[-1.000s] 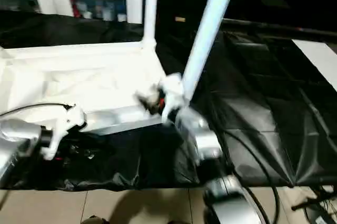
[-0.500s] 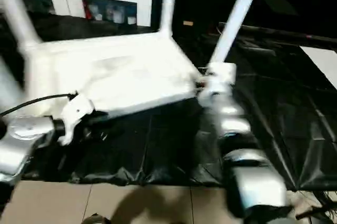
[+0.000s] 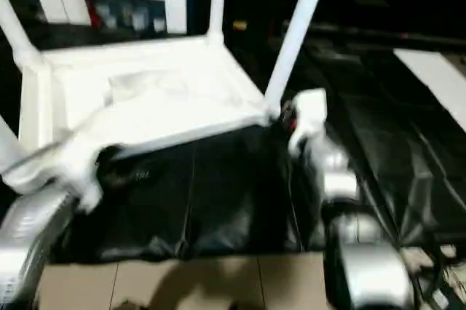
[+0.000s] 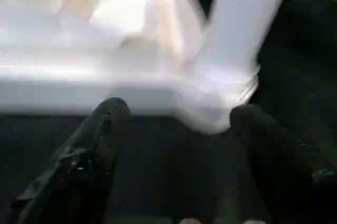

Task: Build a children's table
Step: Rotate table base

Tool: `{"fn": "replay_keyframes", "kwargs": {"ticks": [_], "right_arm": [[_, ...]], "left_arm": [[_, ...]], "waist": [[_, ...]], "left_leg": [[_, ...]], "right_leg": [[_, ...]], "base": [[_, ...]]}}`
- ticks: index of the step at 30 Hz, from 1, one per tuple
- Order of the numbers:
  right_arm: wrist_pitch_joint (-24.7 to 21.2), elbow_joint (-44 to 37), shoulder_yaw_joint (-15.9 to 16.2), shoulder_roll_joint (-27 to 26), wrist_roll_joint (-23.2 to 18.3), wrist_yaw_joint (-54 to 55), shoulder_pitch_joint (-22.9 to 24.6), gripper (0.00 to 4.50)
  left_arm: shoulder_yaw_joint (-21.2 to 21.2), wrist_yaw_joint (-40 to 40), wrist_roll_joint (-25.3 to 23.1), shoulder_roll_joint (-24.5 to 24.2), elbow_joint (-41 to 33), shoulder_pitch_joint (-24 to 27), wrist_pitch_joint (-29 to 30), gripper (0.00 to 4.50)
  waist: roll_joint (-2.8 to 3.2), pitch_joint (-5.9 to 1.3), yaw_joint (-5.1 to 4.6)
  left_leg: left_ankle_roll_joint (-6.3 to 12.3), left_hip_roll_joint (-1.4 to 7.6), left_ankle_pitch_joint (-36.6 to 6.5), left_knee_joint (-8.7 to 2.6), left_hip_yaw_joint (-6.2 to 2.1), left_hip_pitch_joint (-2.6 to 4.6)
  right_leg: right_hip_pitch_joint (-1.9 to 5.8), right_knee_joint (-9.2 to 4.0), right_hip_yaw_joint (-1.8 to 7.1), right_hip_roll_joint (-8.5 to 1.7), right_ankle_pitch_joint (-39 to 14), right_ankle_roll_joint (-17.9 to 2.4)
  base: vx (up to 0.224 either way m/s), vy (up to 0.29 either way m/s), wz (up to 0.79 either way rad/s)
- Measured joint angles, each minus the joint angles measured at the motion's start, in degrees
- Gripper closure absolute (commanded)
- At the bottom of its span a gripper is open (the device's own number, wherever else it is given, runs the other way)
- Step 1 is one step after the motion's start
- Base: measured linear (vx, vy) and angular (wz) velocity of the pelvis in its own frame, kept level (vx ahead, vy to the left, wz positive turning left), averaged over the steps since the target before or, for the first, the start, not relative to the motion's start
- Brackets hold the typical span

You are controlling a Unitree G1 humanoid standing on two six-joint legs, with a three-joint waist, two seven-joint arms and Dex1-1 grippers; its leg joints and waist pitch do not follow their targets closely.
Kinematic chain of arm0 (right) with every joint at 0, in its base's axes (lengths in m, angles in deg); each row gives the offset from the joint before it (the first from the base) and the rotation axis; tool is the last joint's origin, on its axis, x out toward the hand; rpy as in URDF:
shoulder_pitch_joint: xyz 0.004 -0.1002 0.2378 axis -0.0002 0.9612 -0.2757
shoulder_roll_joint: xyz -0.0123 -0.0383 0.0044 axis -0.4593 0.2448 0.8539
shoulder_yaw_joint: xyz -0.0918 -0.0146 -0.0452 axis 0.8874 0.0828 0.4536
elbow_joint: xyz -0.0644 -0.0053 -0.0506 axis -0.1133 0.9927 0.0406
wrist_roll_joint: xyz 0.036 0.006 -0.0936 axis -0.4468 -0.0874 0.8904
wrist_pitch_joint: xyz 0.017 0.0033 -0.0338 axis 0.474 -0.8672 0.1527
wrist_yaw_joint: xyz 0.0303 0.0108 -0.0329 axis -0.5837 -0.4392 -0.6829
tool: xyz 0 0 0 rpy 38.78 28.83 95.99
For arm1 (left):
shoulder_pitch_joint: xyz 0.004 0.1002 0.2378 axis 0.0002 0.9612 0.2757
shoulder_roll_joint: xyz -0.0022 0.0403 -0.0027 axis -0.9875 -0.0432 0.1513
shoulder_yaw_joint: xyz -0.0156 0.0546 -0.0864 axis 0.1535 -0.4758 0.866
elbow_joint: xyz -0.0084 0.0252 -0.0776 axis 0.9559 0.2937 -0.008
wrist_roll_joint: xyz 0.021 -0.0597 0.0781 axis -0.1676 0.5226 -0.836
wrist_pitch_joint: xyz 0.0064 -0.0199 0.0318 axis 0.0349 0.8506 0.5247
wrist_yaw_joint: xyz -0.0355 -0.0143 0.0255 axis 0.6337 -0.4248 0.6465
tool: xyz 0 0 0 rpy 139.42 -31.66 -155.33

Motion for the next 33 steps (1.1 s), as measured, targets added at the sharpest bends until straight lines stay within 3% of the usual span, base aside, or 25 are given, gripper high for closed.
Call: {"fn": "replay_keyframes", "kwargs": {"ticks": [4, 11, 15, 18, 23, 29, 33], "right_arm": [[-2.0, -5.6, 1.6, -0.4, -0.4, -2.1, 4.1, 0.15], [-5.8, -12.0, 2.4, -1.2, -0.6, -3.6, 6.6, 0.04], [-7.7, -13.1, 2.9, -1.3, -0.3, -2.6, 7.4, 0.04], [-9.6, -13.1, 3.3, -1.7, 0.9, 0.1, 7.4, 0.04], [-11.0, -12.4, 3.3, -2.1, 1.8, 1.0, 7.3, 0.04], [-10.9, -8.5, 3.9, -3.2, 2.5, 1.0, 4.6, 0.04], [-10.0, 1.0, 4.0, -4.2, 3.4, 0.6, -2.2, 0.04]], "left_arm": [[3.5, -5.0, -0.3, 3.7, -2.2, 5.6, -7.0, 0.0], [5.4, -15.9, -3.0, 12.7, -4.7, 10.1, -13.1, 0.0], [6.8, -20.7, -4.7, 12.7, -4.0, 8.4, -15.5, 0.0], [10.4, -25.2, -6.3, 9.8, -2.0, 3.3, -17.5, 0.0], [12.9, -27.4, -6.9, 7.2, 2.3, -0.4, -17.7, 0.0], [13.6, -19.0, -0.4, -1.1, 14.1, -10.4, -17.8, 0.0], [14.4, 2.6, 10.6, -7.1, 23.7, -17.5, -8.7, 0.0]], "waist": [[0.34, 0.21, 0.01], [0.34, 0.21, 0.04], [0.35, 0.21, -0.04], [0.42, 0.18, -0.23], [0.5, 0.16, -0.36], [0.63, 0.11, 0.12], [0.8, 0.16, 0.35]], "left_leg": [[-0.01, -0.02, 0.0, 0.05, -0.01, 0.23], [-0.01, -0.13, 0.0, 0.11, -0.63, 0.21], [-0.01, -0.2, 0.0, 0.16, -1.12, 0.11], [-0.01, -0.21, 0.0, 0.23, -1.32, 0.08], [-0.01, -0.26, 0.0, 0.4, -1.32, 0.01], [-0.02, -0.28, 0.0, 0.4, -1.27, -0.14], [-0.1, -0.32, 0.1, 0.38, -1.15, -0.27]], "right_leg": [[0.15, -0.02, 0.08, -0.01, -0.1, 0.2], [0.22, -0.04, -0.01, 0.03, -0.1, 0.3], [0.21, -0.06, -0.19, 0.12, -0.1, 0.3], [0.22, -0.06, -0.27, 0.19, 0.0, 0.3], [0.2, -0.06, -0.17, 0.15, 0.0, 0.4], [0.11, 0.02, -0.16, 0.14, 0.4, 0.1], [-0.06, 0.12, -0.15, 0.14, 0.6, -0.2]], "base": [[0.0, 0.0, 0.0], [0.0, 0.0, 0.0], [0.0, 0.0, 0.0], [0.0, 0.0, 0.0], [0.0, 0.0, 0.0], [0.0, 0.0, 0.0], [0.0, 0.0, 0.0]]}}
